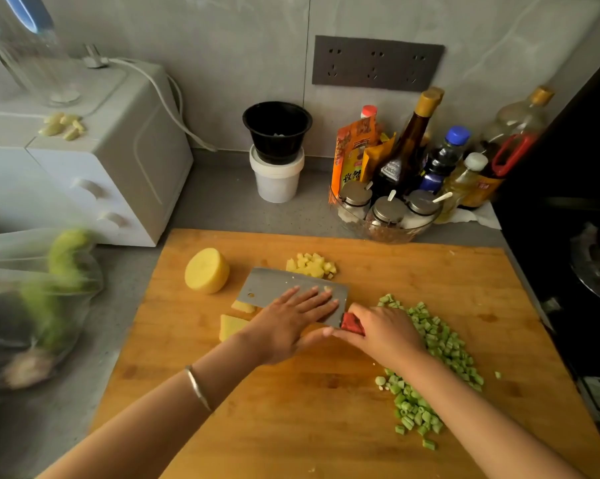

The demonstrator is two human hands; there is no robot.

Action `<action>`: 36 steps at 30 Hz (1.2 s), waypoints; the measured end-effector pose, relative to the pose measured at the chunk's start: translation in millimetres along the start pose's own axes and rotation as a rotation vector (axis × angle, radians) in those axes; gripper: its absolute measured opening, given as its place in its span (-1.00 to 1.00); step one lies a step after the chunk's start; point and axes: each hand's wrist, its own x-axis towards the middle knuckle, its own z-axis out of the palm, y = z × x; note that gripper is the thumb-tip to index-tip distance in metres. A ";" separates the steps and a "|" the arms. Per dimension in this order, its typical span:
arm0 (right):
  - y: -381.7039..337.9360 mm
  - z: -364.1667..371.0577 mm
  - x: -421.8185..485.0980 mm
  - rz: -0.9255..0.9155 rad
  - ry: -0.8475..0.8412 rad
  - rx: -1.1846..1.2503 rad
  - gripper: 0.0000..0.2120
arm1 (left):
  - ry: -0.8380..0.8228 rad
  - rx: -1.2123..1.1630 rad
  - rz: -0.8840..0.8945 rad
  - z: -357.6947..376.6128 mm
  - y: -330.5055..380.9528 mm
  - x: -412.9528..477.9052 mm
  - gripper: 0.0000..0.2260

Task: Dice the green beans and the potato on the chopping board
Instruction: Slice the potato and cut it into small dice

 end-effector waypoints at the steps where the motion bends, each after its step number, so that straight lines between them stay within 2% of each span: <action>1: -0.3 1.4 -0.4 -0.008 -0.006 0.001 -0.53 | -0.016 -0.002 -0.031 -0.2 -5.2 10.9 -0.40; 5: -2.1 11.2 -8.7 -0.017 -0.021 -0.010 -0.48 | -0.102 -0.022 -0.207 -9.3 -27.4 41.2 -0.44; 7: -1.7 15.9 -13.7 0.009 -0.016 0.004 -0.48 | -0.051 -0.124 -0.270 -16.1 -33.5 41.6 -0.48; 11: 2.2 19.5 -22.0 0.091 0.007 0.156 -0.54 | 0.356 -0.409 -0.302 -31.7 -44.9 18.3 -0.51; 13: 3.2 18.3 -26.6 0.134 0.012 0.286 -0.59 | 0.543 -0.468 -0.335 -34.8 -48.4 -3.8 -0.52; 16: 1.6 19.0 -31.8 0.189 0.053 0.486 -0.62 | 0.702 -0.509 -0.441 -21.0 -56.6 -41.6 -0.57; 19: -4.8 22.2 -32.9 0.246 0.114 0.677 -0.58 | 0.557 -0.529 -0.515 11.4 -65.2 -63.2 -0.64; 21: -13.0 24.2 -32.3 0.289 0.157 0.774 -0.52 | 0.464 -0.499 -0.533 32.3 -68.7 -64.9 -0.54; 24: -27.6 27.5 -33.6 0.314 0.218 0.862 -0.42 | 0.454 -0.435 -0.605 49.1 -69.3 -52.2 -0.41; 27: -44.7 29.0 -37.2 0.309 0.264 0.879 -0.40 | 0.521 -0.360 -0.694 50.1 -72.8 -36.8 -0.48; 29: -53.9 28.7 -39.6 0.306 0.275 0.889 -0.41 | 0.502 -0.355 -0.732 47.0 -79.4 -30.3 -0.54; 33: -67.1 29.0 -41.3 0.322 0.299 0.915 -0.45 | 0.406 -0.437 -0.555 38.2 -90.7 -35.3 -0.72; 36: -72.4 26.8 -41.9 0.327 0.313 0.919 -0.53 | 0.530 -0.546 -0.527 29.3 -95.9 -48.1 -0.84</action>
